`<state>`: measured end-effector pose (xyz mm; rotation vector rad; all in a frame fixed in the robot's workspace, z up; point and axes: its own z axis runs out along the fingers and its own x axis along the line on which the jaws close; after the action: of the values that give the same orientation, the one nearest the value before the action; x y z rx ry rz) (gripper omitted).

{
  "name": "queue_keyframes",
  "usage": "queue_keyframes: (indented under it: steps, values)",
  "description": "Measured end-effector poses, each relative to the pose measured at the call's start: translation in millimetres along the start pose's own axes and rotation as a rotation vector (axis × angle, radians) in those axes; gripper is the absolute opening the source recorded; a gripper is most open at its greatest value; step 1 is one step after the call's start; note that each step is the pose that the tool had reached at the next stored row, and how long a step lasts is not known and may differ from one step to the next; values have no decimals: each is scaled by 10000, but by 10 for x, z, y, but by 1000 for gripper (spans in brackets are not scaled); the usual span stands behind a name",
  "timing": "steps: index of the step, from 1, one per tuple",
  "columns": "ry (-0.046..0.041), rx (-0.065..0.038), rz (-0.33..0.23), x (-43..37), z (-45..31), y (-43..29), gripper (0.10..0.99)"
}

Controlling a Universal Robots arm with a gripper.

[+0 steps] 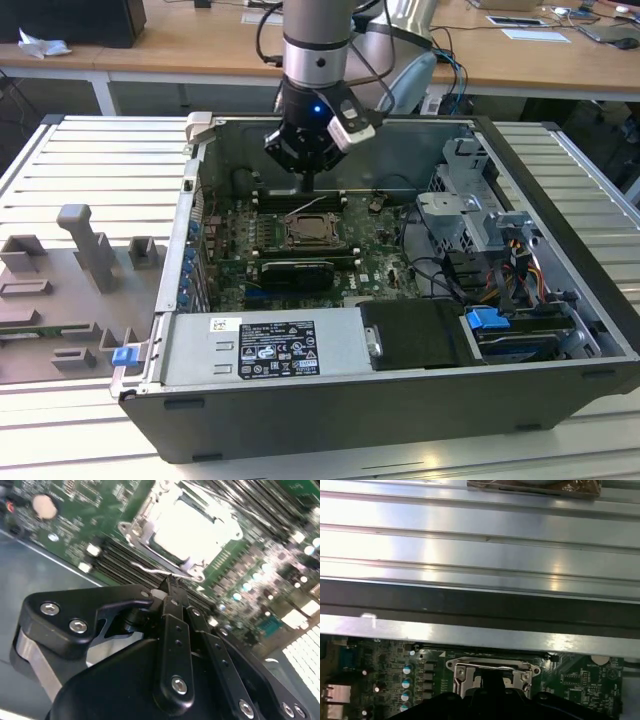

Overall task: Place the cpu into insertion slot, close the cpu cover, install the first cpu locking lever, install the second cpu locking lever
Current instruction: 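Install the first cpu locking lever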

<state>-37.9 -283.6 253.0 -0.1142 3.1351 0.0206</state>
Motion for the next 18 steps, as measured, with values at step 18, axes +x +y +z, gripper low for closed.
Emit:
queue_keyframes:
  steps: [18]
  values:
    - [-57,-679,55,-54,237,-41,106]
